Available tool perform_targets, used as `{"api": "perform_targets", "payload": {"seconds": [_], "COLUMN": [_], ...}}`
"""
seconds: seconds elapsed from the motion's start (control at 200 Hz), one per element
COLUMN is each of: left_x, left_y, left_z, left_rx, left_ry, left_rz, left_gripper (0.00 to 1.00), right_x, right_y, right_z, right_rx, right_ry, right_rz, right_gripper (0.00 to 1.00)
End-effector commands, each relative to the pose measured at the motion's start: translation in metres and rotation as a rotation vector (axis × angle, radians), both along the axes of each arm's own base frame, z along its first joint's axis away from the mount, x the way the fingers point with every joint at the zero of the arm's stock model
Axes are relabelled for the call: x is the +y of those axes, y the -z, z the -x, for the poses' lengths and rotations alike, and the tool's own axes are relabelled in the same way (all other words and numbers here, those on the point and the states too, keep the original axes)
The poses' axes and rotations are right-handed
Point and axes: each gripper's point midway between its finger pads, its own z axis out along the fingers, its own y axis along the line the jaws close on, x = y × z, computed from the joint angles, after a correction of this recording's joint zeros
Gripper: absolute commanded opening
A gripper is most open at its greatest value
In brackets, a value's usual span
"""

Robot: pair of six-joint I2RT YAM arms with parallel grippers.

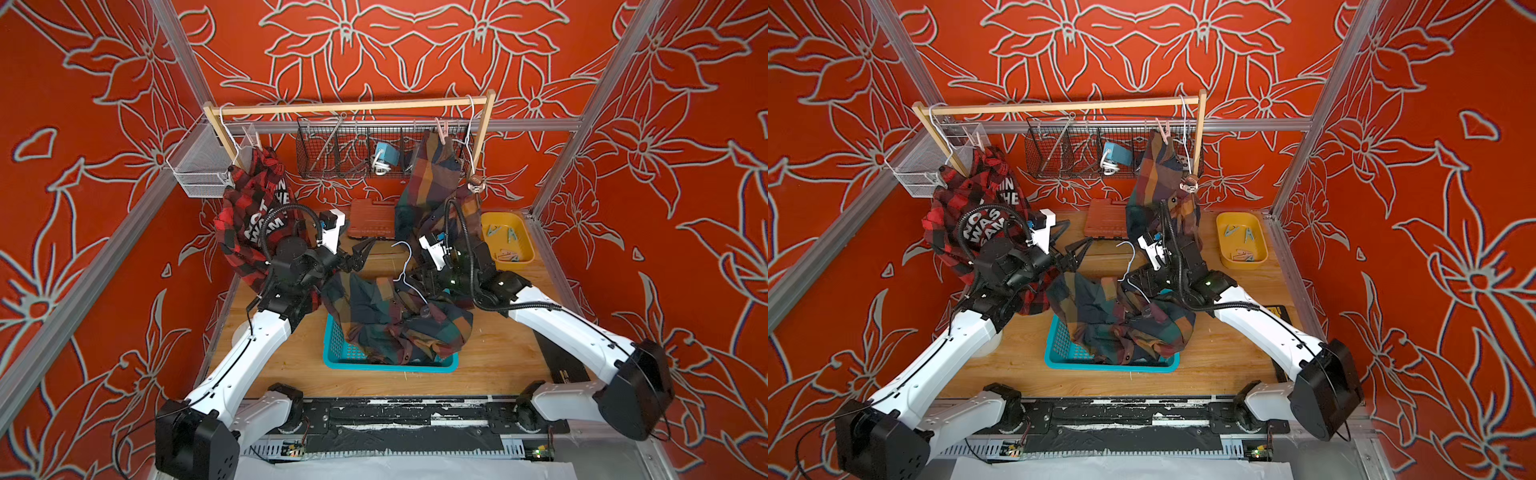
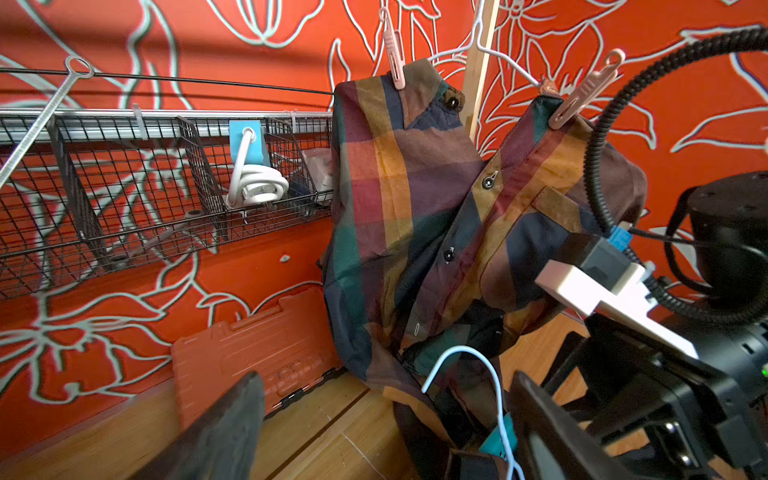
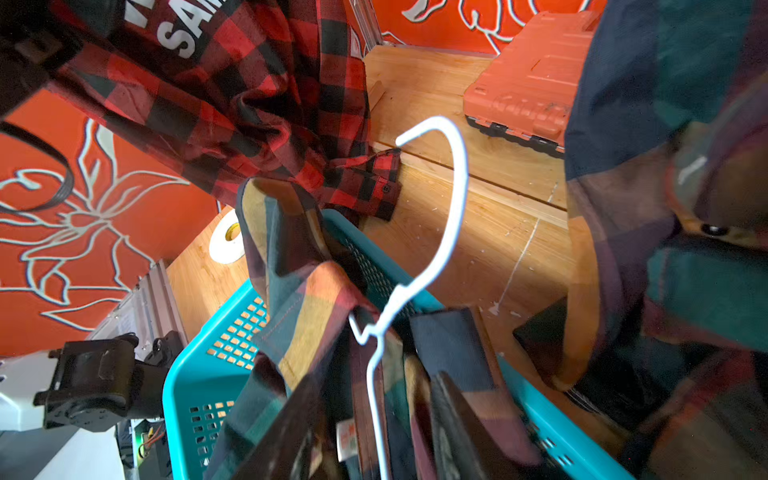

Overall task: Remove the clothespins securing long-sleeve shirts to the hanger
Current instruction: Remove the long-sleeve shirt from the hanger.

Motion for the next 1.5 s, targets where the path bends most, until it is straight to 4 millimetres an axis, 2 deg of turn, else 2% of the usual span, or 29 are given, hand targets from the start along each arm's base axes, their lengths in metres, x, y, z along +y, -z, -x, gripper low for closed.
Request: {"api": "perform_targets", "payload": {"seconds": [0.0, 0.365, 0.42, 0.495, 0.63, 0.806, 0.976, 1.126, 1.301, 1.496], "left_x": [0.004, 0.006, 0.006, 0.006, 0.011, 0.022, 0.025, 0.022, 0.02, 0.014], "left_y": [-0.005, -0.003, -0.003, -0.003, -0.001, -0.003, -0.001, 0.004, 0.016, 0.031], "left_z": [0.003, 0.004, 0.004, 0.004, 0.003, 0.004, 0.007, 0.014, 0.015, 0.02], "left_rx": [-0.027, -0.032, -0.031, -0.029, -0.021, -0.005, -0.003, 0.001, 0.029, 0.066], "left_ry": [-0.011, -0.018, -0.018, -0.021, -0.039, -0.021, 0.027, 0.111, 0.193, 0.291], "left_rz": [-0.007, -0.013, -0.013, -0.016, -0.033, 0.017, 0.021, -0.001, -0.032, -0.058], "left_gripper": [0.88, 0.88, 0.88, 0.88, 0.86, 0.85, 0.84, 0.84, 0.83, 0.81], "right_x": [0.017, 0.041, 0.045, 0.048, 0.044, 0.033, 0.008, -0.013, -0.037, -0.048], "right_y": [-0.021, 0.002, 0.003, -0.001, -0.02, -0.054, -0.096, -0.124, -0.151, -0.16], "right_z": [-0.01, -0.036, -0.037, -0.037, -0.033, -0.016, 0.001, 0.015, 0.025, 0.031], "right_rx": [-0.017, 0.063, 0.069, 0.06, -0.012, -0.161, -0.279, -0.366, -0.419, -0.456], "right_ry": [-0.021, 0.001, -0.012, -0.023, -0.043, -0.116, -0.169, -0.232, -0.305, -0.326], "right_rz": [-0.084, -0.121, -0.136, -0.158, -0.158, -0.153, -0.225, -0.257, -0.343, -0.332], "right_gripper": [0.46, 0.46, 0.4, 0.21, 0.0, 0.0, 0.0, 0.0, 0.0, 0.0]}}
